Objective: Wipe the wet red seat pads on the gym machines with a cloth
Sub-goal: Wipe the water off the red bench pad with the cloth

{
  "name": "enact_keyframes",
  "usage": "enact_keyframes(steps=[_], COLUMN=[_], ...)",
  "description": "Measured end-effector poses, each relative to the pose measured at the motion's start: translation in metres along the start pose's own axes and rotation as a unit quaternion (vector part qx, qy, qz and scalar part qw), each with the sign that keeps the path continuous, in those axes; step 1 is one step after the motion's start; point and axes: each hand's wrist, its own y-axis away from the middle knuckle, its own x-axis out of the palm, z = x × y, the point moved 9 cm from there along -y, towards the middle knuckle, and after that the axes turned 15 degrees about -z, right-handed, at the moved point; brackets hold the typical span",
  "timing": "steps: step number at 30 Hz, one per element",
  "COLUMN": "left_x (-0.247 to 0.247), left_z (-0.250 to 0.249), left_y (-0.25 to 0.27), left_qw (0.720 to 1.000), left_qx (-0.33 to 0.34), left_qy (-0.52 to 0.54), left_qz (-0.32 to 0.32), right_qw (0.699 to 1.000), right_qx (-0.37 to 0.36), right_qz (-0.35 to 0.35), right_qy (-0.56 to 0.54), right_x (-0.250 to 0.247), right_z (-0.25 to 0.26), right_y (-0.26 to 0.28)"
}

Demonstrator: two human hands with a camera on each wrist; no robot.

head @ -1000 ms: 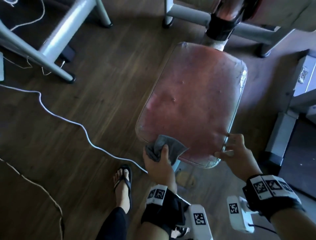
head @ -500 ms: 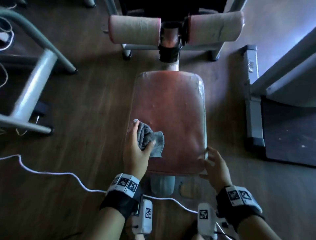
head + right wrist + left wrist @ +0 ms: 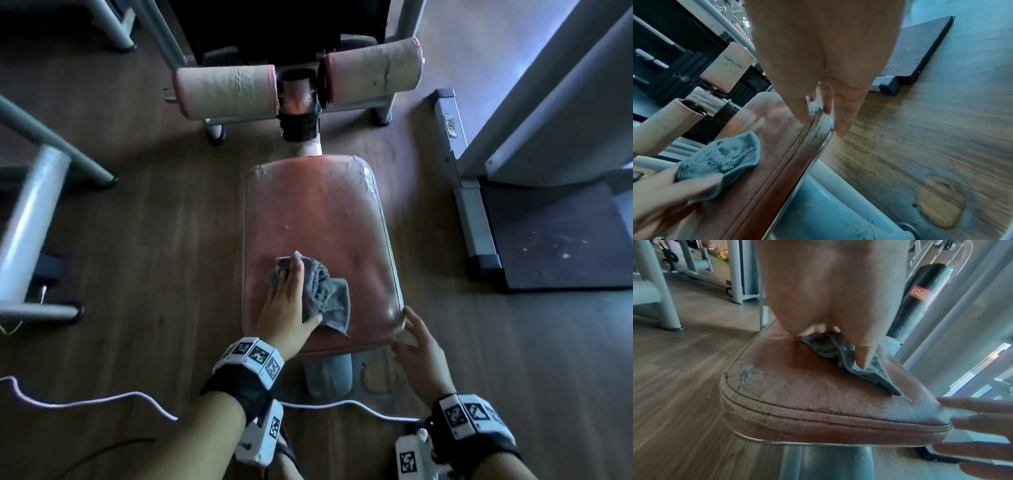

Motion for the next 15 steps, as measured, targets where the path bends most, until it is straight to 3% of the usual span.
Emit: enact_keyframes(steps=[4, 8, 12, 15], left_x=[-0.014, -0.051, -0.052, -0.045], left_z=[0.001, 0.040, 0.095, 0.108], left_y=[-0.001, 0.005, 0.022, 0.036], left_qw=[0.997, 0.989, 0.988, 0.993], left_qx=[0.029, 0.028, -0.066, -0.060], left_qy=[0.064, 0.092, 0.076, 0.061], left_qz=[0.007, -0.112, -0.117, -0.088], right_qw=[0.994, 0.968, 0.955, 0.948], right_qx=[-0.089, -0.202, -0.277, -0.287], right_qz=[-0.062, -0.152, -0.102, -0.042], right_qy=[0.029, -0.001, 0.013, 0.127], right_x=[-0.005, 0.002, 0.061, 0.116], right_z=[0.030, 0.094, 0.150, 0.162], right_y=[0.007, 0.023, 0.042, 0.048])
